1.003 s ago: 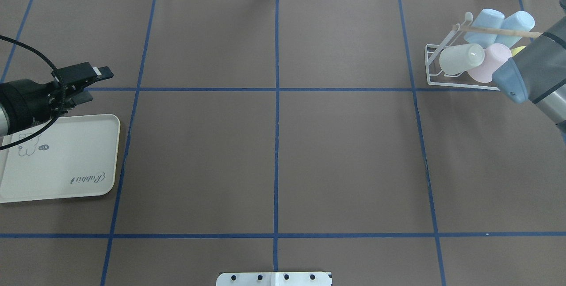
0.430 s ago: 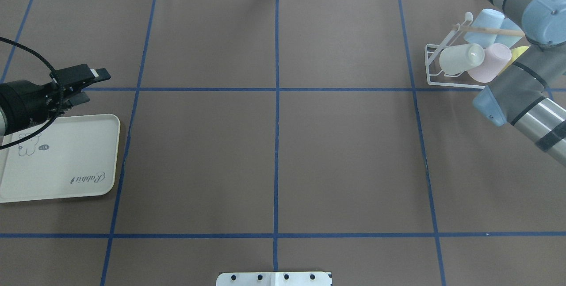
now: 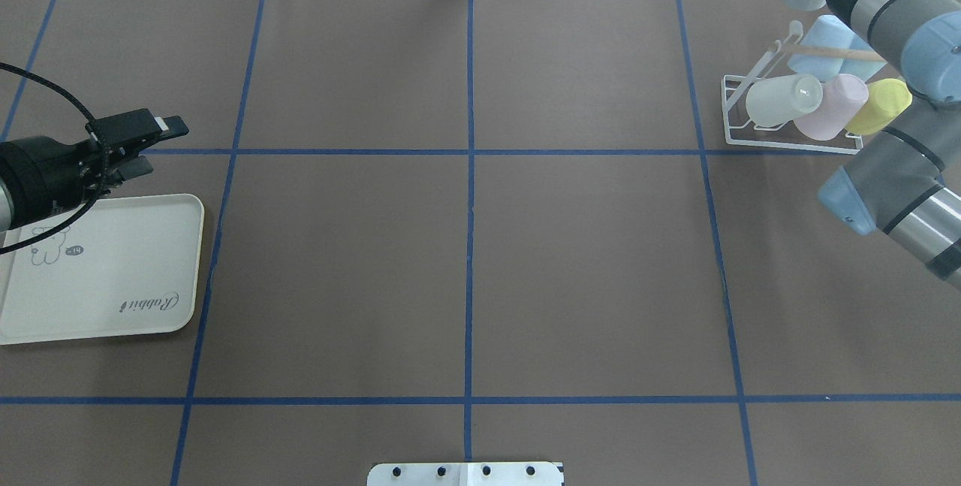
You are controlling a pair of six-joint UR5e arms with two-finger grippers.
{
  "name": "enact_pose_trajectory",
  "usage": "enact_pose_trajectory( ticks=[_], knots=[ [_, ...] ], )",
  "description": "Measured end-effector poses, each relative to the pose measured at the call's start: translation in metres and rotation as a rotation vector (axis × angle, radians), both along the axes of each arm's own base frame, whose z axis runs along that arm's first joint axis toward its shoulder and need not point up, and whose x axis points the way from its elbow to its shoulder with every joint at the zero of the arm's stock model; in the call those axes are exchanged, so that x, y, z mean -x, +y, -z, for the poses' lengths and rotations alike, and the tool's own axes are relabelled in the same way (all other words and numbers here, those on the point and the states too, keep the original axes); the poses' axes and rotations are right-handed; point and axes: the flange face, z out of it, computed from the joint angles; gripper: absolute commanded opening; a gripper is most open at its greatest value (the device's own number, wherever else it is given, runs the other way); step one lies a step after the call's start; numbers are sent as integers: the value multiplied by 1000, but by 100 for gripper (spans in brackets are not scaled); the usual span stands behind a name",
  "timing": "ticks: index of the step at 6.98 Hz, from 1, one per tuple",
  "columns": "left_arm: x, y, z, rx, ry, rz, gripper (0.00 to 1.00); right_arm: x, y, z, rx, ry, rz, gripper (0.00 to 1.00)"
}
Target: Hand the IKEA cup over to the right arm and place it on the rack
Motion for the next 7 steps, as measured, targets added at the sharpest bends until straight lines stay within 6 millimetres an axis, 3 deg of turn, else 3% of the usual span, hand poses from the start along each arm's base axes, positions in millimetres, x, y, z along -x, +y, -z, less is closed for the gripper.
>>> enact_pose_trajectory(
  ticks=[7],
  knots=[
    [-1, 0, -1, 4, 3, -2, 100, 24, 23, -28, 32, 20, 53, 0]
  ],
)
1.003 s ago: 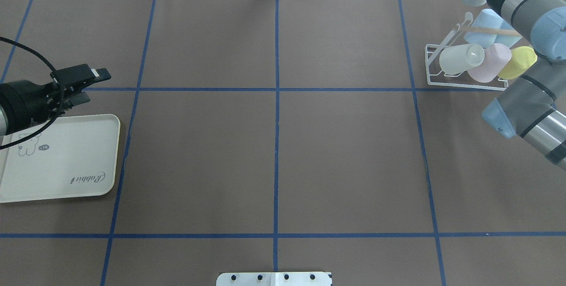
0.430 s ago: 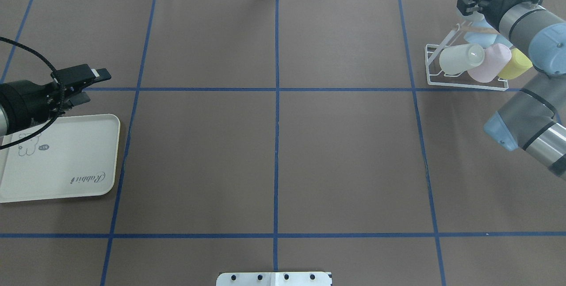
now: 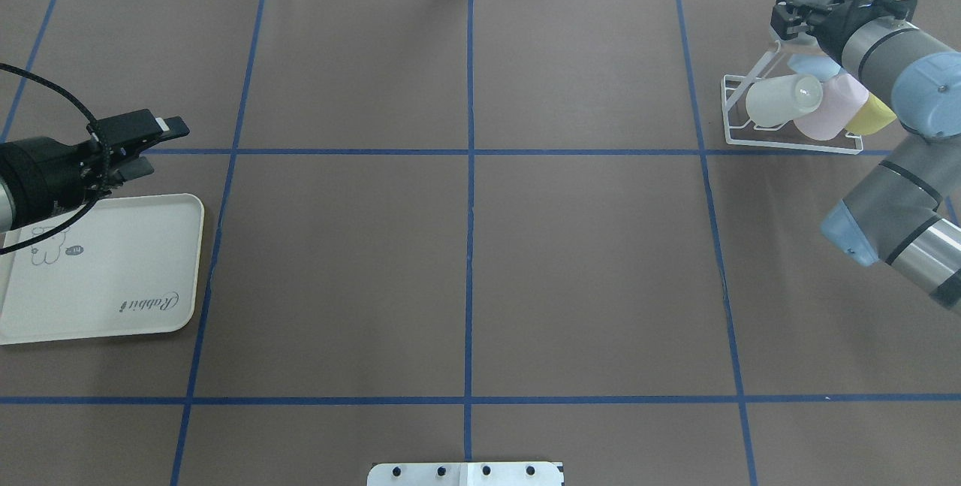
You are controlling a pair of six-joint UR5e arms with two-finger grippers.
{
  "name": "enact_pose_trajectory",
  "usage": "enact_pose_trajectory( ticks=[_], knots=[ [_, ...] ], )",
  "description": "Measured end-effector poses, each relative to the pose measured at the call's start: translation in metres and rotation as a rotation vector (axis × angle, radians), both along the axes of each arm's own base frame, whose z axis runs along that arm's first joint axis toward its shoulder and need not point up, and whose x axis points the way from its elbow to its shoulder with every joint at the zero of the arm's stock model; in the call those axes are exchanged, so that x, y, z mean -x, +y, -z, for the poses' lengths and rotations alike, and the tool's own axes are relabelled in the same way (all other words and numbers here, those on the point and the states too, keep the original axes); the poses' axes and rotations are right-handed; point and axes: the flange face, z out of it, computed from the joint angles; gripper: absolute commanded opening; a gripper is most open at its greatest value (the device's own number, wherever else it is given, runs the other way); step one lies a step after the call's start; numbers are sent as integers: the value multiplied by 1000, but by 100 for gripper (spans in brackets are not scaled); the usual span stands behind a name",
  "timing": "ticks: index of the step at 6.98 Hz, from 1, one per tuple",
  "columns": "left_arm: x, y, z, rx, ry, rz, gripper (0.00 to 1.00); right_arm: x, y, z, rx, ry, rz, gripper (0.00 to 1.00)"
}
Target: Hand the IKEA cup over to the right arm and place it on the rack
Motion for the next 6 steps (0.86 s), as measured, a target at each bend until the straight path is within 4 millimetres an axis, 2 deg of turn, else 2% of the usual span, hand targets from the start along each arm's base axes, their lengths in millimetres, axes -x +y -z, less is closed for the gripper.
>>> enact_pose_trajectory(
  ticks=[1, 2, 6],
  knots=[
    [0, 0, 0, 0, 1, 0, 100, 3, 2, -2, 2, 2, 5, 37],
    [0, 0, 0, 0, 1, 1, 100, 4, 2, -3, 4, 3, 8, 99],
    [0, 0, 1, -2, 2, -1, 100, 9, 5, -1, 1, 2, 17, 100]
  ],
)
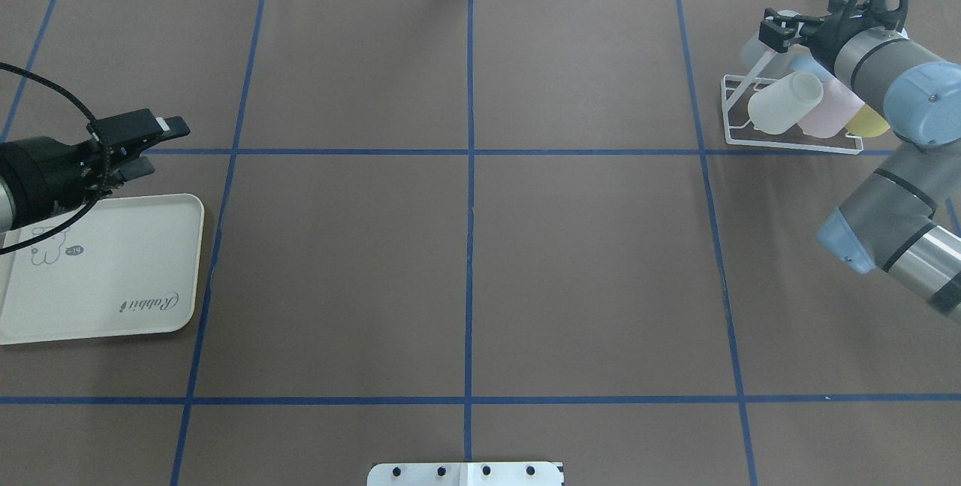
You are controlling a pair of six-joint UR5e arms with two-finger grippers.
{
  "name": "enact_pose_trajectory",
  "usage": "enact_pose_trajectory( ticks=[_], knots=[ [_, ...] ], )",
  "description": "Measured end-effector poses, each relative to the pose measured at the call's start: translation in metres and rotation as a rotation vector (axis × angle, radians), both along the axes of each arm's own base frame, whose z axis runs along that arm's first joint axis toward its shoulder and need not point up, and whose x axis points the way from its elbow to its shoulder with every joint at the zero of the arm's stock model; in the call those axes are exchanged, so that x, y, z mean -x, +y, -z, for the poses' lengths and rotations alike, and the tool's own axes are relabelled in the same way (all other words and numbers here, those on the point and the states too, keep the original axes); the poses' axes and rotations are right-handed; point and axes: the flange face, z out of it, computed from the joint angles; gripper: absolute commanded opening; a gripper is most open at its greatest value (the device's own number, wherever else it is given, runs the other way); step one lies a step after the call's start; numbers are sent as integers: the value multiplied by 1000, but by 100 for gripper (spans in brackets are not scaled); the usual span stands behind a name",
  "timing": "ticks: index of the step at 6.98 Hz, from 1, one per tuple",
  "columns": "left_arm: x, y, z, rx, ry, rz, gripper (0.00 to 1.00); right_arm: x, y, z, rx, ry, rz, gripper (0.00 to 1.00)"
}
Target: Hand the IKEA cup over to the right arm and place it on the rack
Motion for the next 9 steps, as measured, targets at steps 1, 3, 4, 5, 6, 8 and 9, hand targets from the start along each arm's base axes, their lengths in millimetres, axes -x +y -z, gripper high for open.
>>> enact_pose_trajectory(
  ticks=[1, 3, 4, 5, 6, 8, 9],
  knots=[
    [0, 1, 0, -2, -3, -13, 100, 0, 2, 9, -9, -11, 18, 100],
    [13, -6, -4, -53, -104, -56, 100, -25, -5, 37, 31, -40, 97, 100],
    [31, -17, -12, -91, -223, -82, 100, -55, -8, 59, 100, -53, 150, 100],
    [54, -25, -26, -148, -366, -122, 100, -92, -9, 74, 180, -45, 224, 100],
    [82, -26, -48, -216, -502, -185, 100, -132, -12, 75, 252, 4, 317, 100],
    [152, -27, -95, -367, -702, -341, 100, -195, -18, 65, 405, 76, 513, 100],
    [186, -27, -122, -394, -754, -388, 100, -216, -17, 59, 478, 68, 590, 100]
  ],
)
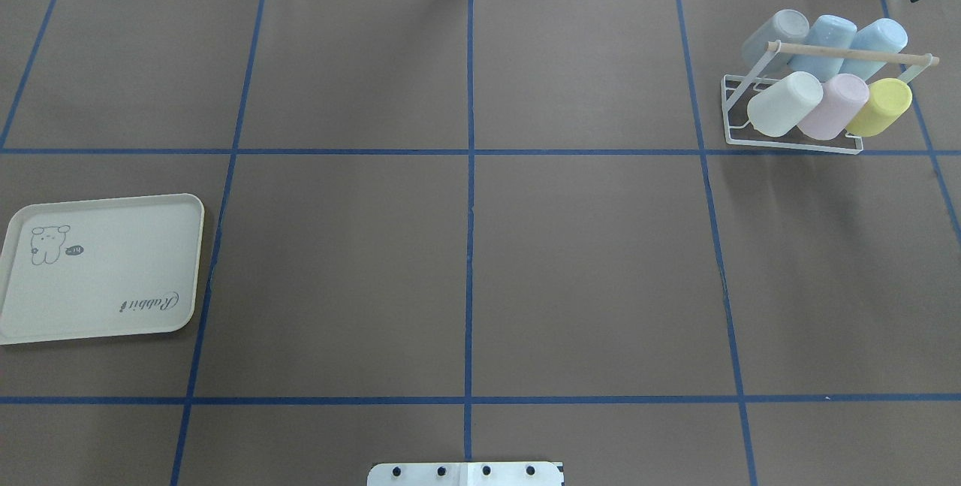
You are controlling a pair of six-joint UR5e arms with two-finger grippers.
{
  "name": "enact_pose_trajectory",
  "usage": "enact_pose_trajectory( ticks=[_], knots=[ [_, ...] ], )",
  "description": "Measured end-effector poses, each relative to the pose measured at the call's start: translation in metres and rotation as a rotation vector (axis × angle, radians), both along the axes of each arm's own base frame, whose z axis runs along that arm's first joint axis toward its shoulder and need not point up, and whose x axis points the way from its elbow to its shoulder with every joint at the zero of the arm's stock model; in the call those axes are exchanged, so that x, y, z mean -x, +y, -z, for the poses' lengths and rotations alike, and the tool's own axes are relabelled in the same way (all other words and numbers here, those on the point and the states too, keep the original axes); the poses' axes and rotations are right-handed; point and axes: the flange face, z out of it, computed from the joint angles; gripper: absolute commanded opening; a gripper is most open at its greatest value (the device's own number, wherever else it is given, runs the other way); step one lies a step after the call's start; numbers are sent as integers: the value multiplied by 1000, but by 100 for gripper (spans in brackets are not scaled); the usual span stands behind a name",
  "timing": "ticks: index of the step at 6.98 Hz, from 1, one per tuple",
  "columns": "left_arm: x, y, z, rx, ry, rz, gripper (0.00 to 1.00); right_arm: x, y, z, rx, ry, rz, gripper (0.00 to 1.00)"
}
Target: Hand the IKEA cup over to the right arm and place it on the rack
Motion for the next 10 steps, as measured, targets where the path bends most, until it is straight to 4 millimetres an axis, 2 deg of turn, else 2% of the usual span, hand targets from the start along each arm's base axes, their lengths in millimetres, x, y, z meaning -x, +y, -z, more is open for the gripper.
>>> enact_pose_trajectory(
  ticks=[1, 2, 3, 5, 6, 7, 8, 9, 10],
  knots=[
    [31, 2, -24, 20, -17, 10, 100, -16, 14, -4, 58, -18, 45, 100],
    [61, 6, -44, 49, -16, 49, 100, -24, 38, -10, 86, -28, 61, 100],
    [82, 13, -62, 79, -11, 81, 100, -28, 59, -28, 122, -24, 66, 100],
    [95, 17, -107, 165, -13, 103, 100, -31, 84, -90, 238, -13, 72, 100],
    [96, 19, -139, 230, -18, 97, 100, -31, 95, -119, 297, -16, 73, 100],
    [97, 22, -169, 257, -47, 61, 100, -32, 107, -138, 338, -27, 77, 100],
    [100, 24, -183, 251, -103, -7, 100, -31, 117, -151, 369, -47, 82, 100],
    [108, 24, -182, 269, -155, -66, 100, -30, 126, -159, 390, -69, 88, 100],
    [115, 22, -165, 311, -181, -93, 100, -30, 132, -165, 405, -78, 90, 100]
  ],
)
